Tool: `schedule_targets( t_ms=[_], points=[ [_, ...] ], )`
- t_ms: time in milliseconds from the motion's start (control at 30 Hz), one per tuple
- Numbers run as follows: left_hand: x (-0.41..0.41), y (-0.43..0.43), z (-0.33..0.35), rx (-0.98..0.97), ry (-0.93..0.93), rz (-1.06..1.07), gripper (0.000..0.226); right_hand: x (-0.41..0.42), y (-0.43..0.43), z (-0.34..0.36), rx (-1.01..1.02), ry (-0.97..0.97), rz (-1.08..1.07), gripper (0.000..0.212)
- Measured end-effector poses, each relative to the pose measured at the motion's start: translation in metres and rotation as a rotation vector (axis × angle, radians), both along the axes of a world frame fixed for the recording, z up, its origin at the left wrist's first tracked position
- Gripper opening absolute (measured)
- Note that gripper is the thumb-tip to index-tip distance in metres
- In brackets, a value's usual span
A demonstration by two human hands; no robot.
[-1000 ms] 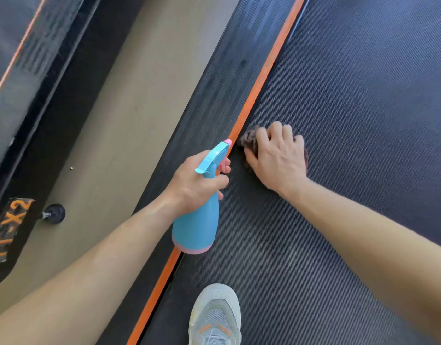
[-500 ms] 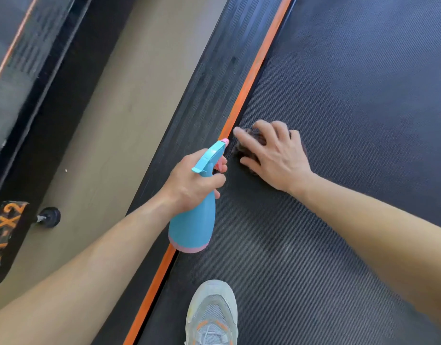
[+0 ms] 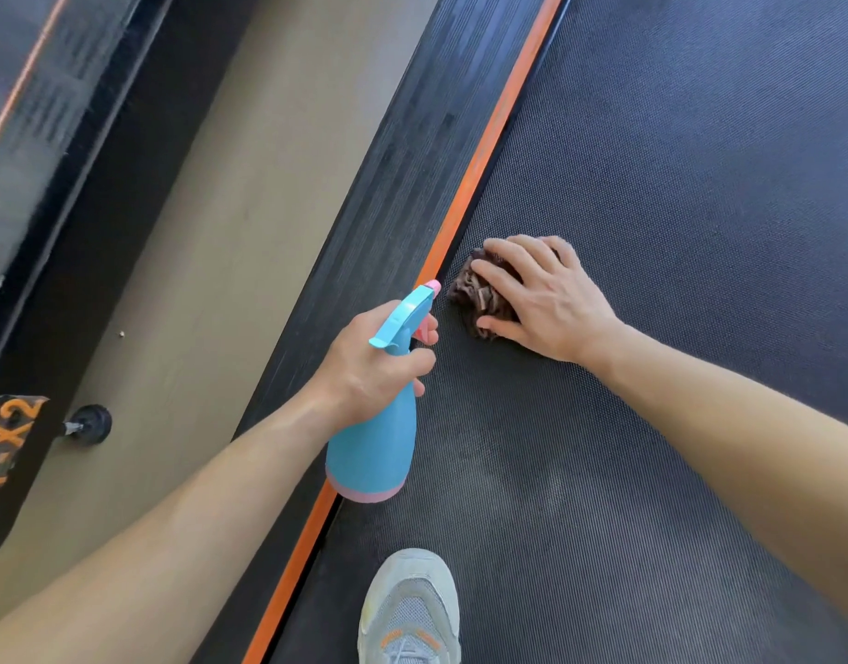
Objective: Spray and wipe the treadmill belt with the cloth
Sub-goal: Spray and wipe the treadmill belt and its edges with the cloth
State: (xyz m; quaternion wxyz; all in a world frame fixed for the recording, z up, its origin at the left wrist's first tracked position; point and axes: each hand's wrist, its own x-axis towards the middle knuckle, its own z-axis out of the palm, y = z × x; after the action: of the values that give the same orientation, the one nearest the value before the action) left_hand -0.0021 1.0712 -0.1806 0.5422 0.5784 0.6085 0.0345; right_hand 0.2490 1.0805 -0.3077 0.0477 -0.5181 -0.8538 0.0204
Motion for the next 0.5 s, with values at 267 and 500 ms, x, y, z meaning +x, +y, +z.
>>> schedule_targets(
  t_ms=[267,500],
  points=[
    [0.009,0.011,0.005,0.022,-0.046,0.032,0.05,-0.035,-0.08,0.002,0.028,0.058,-0.17,0.056],
    [0.007,0.006,-0.002,0.007,-0.03,0.008,0.054,-0.031,-0.059,-0.005,0.089,0.021,-0.102,0.054]
  ],
)
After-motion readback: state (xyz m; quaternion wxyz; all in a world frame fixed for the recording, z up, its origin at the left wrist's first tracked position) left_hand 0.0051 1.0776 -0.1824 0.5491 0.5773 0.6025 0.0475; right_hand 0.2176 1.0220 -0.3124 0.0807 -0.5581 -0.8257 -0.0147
